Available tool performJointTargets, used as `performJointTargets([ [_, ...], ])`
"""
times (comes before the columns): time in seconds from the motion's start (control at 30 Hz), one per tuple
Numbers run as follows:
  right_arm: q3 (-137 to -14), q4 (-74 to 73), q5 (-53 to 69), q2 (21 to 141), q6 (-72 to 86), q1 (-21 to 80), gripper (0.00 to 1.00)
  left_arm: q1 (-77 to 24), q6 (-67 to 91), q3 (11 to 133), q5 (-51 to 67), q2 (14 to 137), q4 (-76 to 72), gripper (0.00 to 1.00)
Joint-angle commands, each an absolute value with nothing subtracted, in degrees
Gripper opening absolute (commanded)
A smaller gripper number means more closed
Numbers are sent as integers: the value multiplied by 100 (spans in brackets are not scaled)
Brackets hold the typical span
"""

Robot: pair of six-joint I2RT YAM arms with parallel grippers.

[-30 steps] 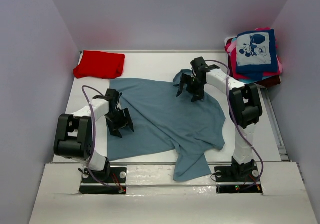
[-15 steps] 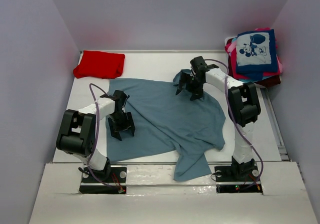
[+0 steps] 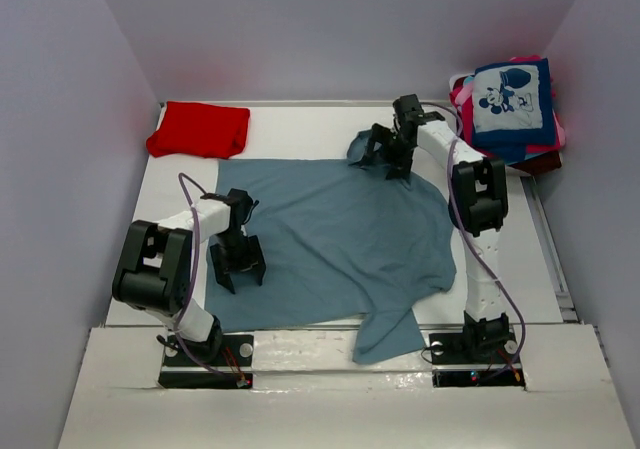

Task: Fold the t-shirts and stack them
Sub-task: Flatten out the tshirt

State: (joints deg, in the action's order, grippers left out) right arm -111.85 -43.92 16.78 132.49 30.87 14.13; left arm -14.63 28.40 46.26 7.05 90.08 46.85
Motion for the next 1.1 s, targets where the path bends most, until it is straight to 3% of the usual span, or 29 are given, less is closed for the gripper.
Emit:
performJointTargets([
  [0.0, -12048, -4736, 1600, 13622, 2883, 1318, 100, -1529, 2900, 4491, 352, 8824, 5168, 78],
  [0.23, -13498, -5054, 1696, 14282, 2707, 1318, 100, -1529, 2900, 4614, 184, 8842, 5344, 78],
  [0.7, -13412, -5264, 1899, 13835, 2487, 1318, 100, -1529, 2971, 4587, 378, 8675, 5150, 78],
  [1.07, -13184, -5405, 1223, 12973, 2514, 1318, 100, -1529, 2751, 6817, -290, 9008, 5256, 78],
])
